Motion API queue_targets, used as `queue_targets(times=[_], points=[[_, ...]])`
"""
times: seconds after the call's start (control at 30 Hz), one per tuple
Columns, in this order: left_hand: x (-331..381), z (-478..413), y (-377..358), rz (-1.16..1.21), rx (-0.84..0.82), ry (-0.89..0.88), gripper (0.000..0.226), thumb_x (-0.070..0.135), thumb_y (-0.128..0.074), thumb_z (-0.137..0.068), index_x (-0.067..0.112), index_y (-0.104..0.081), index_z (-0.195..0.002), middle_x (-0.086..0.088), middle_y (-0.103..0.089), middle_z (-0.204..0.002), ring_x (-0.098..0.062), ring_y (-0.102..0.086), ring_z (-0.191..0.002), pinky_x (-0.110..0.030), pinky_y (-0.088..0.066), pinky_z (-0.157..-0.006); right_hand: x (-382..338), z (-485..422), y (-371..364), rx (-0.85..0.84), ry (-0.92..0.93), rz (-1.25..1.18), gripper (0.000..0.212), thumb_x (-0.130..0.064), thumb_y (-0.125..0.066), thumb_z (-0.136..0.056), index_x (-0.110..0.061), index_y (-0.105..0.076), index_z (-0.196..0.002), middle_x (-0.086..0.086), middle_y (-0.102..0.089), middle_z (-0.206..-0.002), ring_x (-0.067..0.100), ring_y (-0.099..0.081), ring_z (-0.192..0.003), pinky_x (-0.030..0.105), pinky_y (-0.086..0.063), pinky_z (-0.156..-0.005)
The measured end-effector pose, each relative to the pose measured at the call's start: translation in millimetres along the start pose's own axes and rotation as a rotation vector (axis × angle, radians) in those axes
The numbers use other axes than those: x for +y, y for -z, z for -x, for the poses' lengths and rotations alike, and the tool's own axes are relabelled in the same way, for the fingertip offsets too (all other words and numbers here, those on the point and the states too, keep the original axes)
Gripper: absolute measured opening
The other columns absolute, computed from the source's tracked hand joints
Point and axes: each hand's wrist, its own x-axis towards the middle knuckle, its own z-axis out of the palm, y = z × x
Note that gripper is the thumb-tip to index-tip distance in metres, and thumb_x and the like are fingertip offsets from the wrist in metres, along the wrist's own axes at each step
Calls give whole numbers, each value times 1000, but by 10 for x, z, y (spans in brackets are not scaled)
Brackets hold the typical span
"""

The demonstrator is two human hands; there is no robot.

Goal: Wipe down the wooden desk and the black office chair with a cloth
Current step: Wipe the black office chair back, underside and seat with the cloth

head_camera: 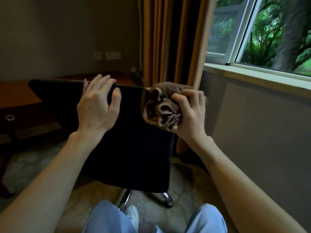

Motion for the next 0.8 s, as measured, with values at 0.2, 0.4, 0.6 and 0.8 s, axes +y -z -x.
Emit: queue_targets(times=[0.2,0.4,0.6,0.8], points=[[321,94,-199,25,31,-136,54,41,-34,-104,11,-66,-136,-4,-63,-143,-22,-47,-143,-47,-11,-129,-137,1156,-451,-351,16,-2,37,-44,-60,-91,-17,-57,-116,16,-53,-105,31,-44,-93,46,-44,-78],[338,222,-325,0,88,-254,41,30,-42,-103,11,-70,-126,-6,-67,-133,-24,-53,-136,-57,-12,-127,-220,1443,-344,-606,131,-23,42,-43,-65,-85,-18,-55,-117,9,-43,-107,30,-43,-92,45,-43,-74],[158,269,-214,70,67,-269,44,13,-43,-98,9,-63,-137,-7,-59,-146,-23,-43,-146,-53,-11,-129,-474,907,-69,-203,58,-57,34,-45,-52,-101,-16,-57,-117,17,-58,-109,31,-49,-97,43,-42,-80],[-73,387,-106,57,49,-265,54,0,-39,-96,7,-54,-147,-10,-49,-156,-25,-33,-153,-48,-15,-130,-737,550,-387,-99,75,-24,33,-43,-59,-96,-20,-55,-120,12,-46,-118,32,-47,-102,41,-37,-83]])
